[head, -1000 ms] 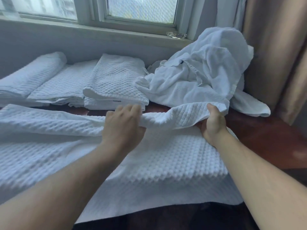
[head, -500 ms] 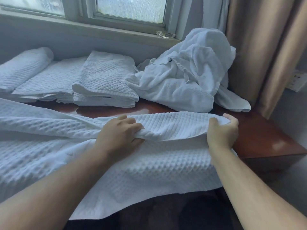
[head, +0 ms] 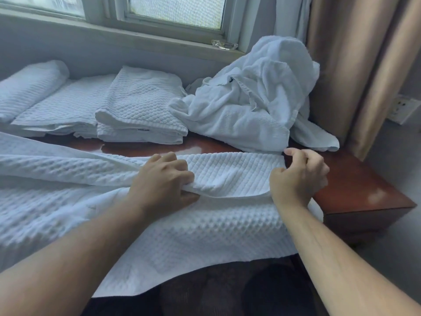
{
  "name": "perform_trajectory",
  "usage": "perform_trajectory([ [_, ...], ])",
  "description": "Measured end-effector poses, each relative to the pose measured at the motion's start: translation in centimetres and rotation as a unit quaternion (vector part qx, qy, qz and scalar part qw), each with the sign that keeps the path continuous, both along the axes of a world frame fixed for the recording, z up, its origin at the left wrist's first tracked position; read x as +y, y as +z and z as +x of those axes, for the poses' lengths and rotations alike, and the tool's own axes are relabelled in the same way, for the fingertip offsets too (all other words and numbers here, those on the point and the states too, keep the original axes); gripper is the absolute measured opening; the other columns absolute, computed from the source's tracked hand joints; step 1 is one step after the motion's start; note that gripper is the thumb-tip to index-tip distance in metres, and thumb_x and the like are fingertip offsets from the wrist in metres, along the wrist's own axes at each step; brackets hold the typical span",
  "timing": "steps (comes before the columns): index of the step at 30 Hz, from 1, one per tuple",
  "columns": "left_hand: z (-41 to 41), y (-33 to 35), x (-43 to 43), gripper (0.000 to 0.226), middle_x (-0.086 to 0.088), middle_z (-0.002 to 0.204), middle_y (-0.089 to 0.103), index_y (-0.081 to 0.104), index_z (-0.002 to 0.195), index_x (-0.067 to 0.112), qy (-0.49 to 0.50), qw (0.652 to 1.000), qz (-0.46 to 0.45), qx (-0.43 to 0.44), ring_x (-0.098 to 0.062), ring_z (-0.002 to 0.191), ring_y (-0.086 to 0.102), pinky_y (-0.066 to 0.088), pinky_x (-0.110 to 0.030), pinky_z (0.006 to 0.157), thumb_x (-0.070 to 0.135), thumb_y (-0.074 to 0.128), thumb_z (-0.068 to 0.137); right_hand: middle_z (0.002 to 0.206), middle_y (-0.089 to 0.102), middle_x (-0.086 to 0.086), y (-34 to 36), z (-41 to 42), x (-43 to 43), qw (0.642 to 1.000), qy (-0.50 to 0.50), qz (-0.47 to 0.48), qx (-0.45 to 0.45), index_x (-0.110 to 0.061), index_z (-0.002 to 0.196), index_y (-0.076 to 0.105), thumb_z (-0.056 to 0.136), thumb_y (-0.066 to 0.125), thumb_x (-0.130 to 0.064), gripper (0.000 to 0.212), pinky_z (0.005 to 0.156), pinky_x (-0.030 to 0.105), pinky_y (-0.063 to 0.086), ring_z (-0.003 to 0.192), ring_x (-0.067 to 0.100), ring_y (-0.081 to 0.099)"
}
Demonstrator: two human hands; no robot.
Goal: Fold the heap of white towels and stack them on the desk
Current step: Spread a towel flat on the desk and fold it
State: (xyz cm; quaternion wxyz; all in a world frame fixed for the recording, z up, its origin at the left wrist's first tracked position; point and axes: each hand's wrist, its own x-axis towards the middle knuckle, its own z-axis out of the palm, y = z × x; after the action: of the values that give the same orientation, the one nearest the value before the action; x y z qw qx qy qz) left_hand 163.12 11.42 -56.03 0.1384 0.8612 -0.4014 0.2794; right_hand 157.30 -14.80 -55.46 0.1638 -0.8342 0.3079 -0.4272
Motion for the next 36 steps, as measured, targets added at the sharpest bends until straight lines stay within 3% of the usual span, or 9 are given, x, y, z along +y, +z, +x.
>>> perform_trajectory([
  [3, 0.1, -0.1, -0.1, 0.03, 0.009, 0.064, 0.055, 0.055, 0.055, 0.021, -0.002, 1.0, 0.005, -0.005, -0.023, 0.067, 0.052, 0.028, -0.029, 0.066, 0.042, 0.073, 0.067, 0.121, 0.062, 0.004, 1.6, 1.0, 1.0, 0.986, 0.094, -0.057, 0.124, -0.021, 0.108, 0.073, 0.087, 0.064, -0.022, 0.023, 0.098, 0.046, 0.033, 0.12, 0.032, 0.048],
  [6, 0.2, -0.2, 0.0, 0.033, 0.008, 0.061, 0.052, 0.054, 0.055, 0.02, -0.02, 1.0, -0.001, -0.012, -0.023, 0.065, 0.05, 0.029, -0.028, 0.063, 0.036, 0.081, 0.066, 0.135, 0.058, 0.009, 2.6, 3.1, 2.0, 0.924, 0.135, 0.009, 0.358, -0.019, 0.123, 0.064, 0.094, 0.044, -0.053, 0.049, 0.098, 0.046, 0.035, 0.126, 0.033, 0.048],
  [9, 0.1, -0.3, -0.1, 0.032, 0.008, 0.059, 0.048, 0.053, 0.055, 0.02, -0.051, 0.998, -0.023, -0.01, -0.021, 0.06, 0.046, 0.034, -0.028, 0.053, 0.038, 0.074, 0.072, 0.169, 0.004, 0.014, 0.9, 3.8, 2.6, 0.869, 0.149, 0.064, 0.467, -0.02, 0.16, 0.02, 0.097, 0.022, -0.068, 0.08, 0.122, 0.051, 0.006, 0.154, 0.037, 0.003],
  [15, 0.4, -0.7, 0.2, 0.034, 0.011, 0.066, 0.052, 0.058, 0.068, 0.021, -0.043, 0.998, -0.019, 0.028, -0.018, 0.054, 0.047, 0.035, -0.026, 0.049, 0.051, 0.072, 0.076, 0.169, -0.004, 0.013, -0.9, 3.7, 2.2, 0.89, 0.156, 0.021, 0.427, -0.021, 0.162, 0.009, 0.095, 0.015, -0.071, 0.083, 0.123, 0.052, -0.001, 0.155, 0.035, -0.005],
  [20, 0.6, -0.6, 3.2, 0.061, 0.013, 0.109, 0.061, 0.061, 0.118, 0.032, -0.002, 0.996, 0.012, 0.084, -0.014, 0.104, 0.055, 0.04, -0.036, 0.093, 0.077, 0.053, 0.077, 0.141, 0.054, 0.008, -0.6, 3.0, 3.5, 0.935, 0.174, -0.062, 0.304, -0.018, 0.136, 0.058, 0.098, 0.038, -0.05, 0.053, 0.109, 0.046, 0.031, 0.13, 0.03, 0.044],
  [23, 1.1, -0.7, 7.8, 0.055, 0.01, 0.124, 0.058, 0.057, 0.128, 0.032, 0.079, 0.991, -0.053, 0.098, -0.016, 0.118, 0.047, 0.03, -0.035, 0.1, 0.069, 0.034, 0.094, 0.132, 0.059, 0.005, 0.3, 4.2, 6.7, 0.933, 0.236, -0.092, 0.258, -0.018, 0.127, 0.064, 0.097, 0.045, -0.027, 0.037, 0.102, 0.044, 0.035, 0.121, 0.029, 0.048],
  [29, 3.4, -0.2, 17.5, 0.027, -0.01, 0.129, 0.058, 0.065, 0.121, 0.018, 0.346, 0.882, -0.272, 0.168, -0.026, 0.123, 0.047, 0.03, -0.034, 0.108, 0.016, 0.048, 0.1, 0.123, 0.061, 0.003, 2.8, 5.4, 18.6, 0.843, 0.493, -0.128, 0.171, -0.018, 0.121, 0.069, 0.094, 0.06, -0.029, 0.031, 0.1, 0.04, 0.04, 0.116, 0.027, 0.049],
  [33, 4.6, 0.3, 22.8, 0.03, -0.011, 0.131, 0.055, 0.06, 0.126, 0.019, 0.438, 0.785, -0.384, 0.212, -0.022, 0.113, 0.052, 0.036, -0.03, 0.1, 0.02, 0.043, 0.101, 0.116, 0.065, 0.004, 1.6, 4.3, 25.1, 0.722, 0.647, -0.183, 0.161, -0.012, 0.113, 0.073, 0.097, 0.06, -0.023, 0.024, 0.094, 0.035, 0.048, 0.107, 0.024, 0.058],
  [36, 5.9, 0.8, 25.4, 0.038, -0.011, 0.133, 0.059, 0.055, 0.132, 0.02, 0.5, 0.734, -0.384, 0.251, -0.027, 0.12, 0.055, 0.041, -0.034, 0.105, 0.02, 0.049, 0.094, 0.123, 0.064, -0.001, 0.1, 4.3, 28.5, 0.689, 0.687, -0.112, 0.204, -0.015, 0.118, 0.07, 0.101, 0.051, -0.031, 0.03, 0.096, 0.036, 0.047, 0.111, 0.019, 0.059],
])
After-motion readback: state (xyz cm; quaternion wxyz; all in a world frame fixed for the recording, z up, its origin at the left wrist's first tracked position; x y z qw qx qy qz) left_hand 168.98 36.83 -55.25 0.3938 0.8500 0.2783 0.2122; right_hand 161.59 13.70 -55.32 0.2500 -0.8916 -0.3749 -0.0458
